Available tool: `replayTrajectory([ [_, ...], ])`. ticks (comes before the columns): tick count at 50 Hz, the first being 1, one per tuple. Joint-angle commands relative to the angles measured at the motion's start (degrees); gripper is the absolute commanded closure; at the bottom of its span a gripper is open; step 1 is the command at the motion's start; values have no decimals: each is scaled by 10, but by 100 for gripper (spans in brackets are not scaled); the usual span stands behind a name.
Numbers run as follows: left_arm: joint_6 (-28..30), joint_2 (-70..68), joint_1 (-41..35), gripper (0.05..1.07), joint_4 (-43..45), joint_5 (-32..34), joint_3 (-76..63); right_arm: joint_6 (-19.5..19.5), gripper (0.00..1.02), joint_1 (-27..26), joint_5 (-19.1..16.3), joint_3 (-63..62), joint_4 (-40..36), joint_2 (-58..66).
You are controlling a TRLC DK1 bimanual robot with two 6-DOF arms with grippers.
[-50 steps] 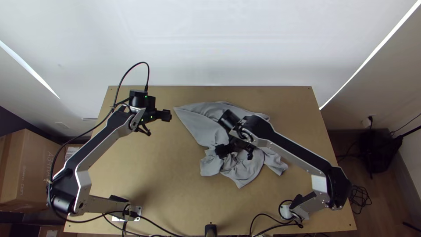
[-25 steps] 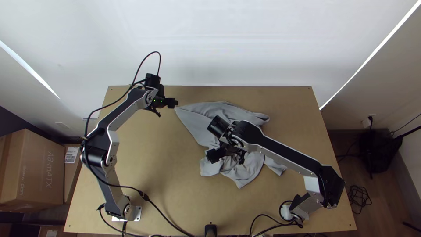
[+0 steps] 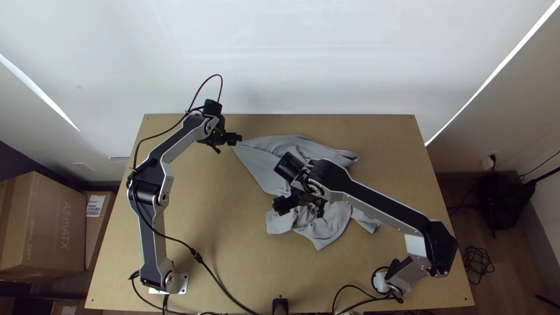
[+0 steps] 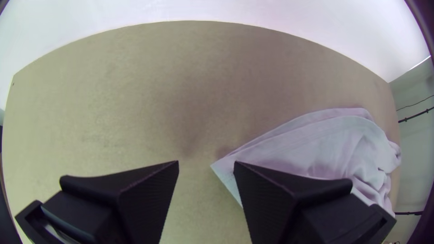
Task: Fold the t-shirt
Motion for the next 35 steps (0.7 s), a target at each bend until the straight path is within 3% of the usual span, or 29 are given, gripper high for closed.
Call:
replayTrajectory([
  [1,-5,19,-7,41,-8,4,22,13,7,4,8,8,-1,-4],
  [7,-8,25,-17,52,-11,17,22,13,7,2,13,7,-1,-4],
  [11,-8,27,-28,72,-15,26,21,12,7,0,15,8,-1,-4],
  [15,-3,27,-39,103,-17,27,18,12,7,-4,17,8,-1,-4],
  [27,-2,10,-24,105,-19,33,21,5,7,-10,24,-11,-2,-9],
  [35,-10,-44,4,105,-20,33,23,-4,7,15,25,-53,-1,-6],
])
